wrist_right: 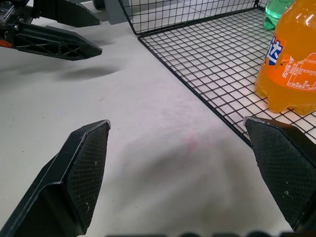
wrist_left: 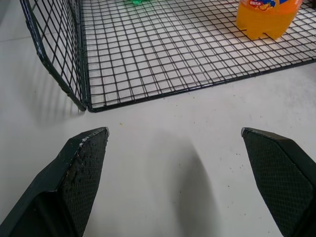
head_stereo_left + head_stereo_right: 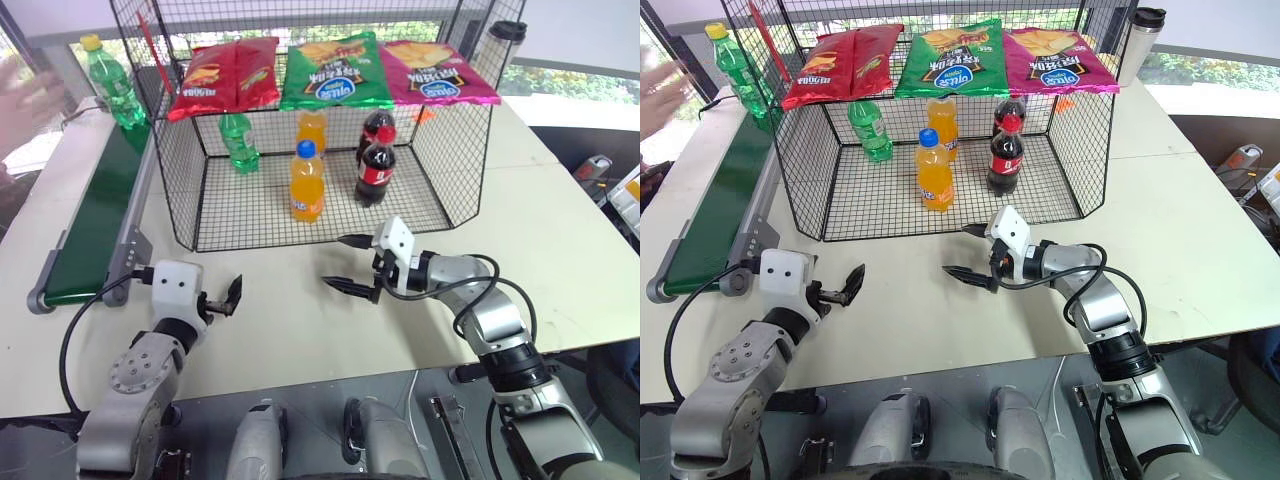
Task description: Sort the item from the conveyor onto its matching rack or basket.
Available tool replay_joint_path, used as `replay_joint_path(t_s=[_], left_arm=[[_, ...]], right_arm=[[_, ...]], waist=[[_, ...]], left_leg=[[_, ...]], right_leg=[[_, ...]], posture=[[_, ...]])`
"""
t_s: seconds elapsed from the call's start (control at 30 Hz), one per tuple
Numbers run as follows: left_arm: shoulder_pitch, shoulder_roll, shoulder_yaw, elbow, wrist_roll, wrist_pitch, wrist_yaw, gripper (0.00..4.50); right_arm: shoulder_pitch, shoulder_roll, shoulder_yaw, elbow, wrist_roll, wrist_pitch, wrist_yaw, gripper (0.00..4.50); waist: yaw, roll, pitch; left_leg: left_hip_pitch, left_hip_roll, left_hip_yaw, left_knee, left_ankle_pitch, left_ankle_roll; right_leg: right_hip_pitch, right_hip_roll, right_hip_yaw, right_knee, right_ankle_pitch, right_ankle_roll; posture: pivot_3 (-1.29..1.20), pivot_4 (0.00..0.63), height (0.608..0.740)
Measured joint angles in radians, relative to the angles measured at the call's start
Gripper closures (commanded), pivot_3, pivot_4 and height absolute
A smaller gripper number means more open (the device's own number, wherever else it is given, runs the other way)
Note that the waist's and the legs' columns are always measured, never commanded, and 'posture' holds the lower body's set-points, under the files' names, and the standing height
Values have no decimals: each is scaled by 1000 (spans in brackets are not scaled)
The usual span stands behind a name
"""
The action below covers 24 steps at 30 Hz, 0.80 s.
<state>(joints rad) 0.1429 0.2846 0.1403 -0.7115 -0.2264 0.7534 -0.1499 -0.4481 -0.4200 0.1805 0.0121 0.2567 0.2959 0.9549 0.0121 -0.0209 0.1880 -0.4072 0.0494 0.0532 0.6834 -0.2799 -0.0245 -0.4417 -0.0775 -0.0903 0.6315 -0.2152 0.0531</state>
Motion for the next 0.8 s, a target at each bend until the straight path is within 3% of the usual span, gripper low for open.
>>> replay_joint_path(t_s=[0.5, 0.8], left_arm=[[-20, -22, 20, -71, -2, 11, 42, 19], [14, -74, 174, -153, -9, 38, 97, 19]], right_arm=[[0, 0, 0, 0, 0, 0, 15, 0], [0, 0, 0, 0, 2, 2, 24, 0]], waist=[[0, 0, 0], [0, 0, 0]], left_leg=[[0, 0, 0, 0, 0, 0], [0, 0, 0, 0, 0, 0]], right_leg=[[0, 0, 0, 0, 0, 0], [0, 0, 0, 0, 0, 0]], posture=[[0, 150, 740], [0, 150, 740]])
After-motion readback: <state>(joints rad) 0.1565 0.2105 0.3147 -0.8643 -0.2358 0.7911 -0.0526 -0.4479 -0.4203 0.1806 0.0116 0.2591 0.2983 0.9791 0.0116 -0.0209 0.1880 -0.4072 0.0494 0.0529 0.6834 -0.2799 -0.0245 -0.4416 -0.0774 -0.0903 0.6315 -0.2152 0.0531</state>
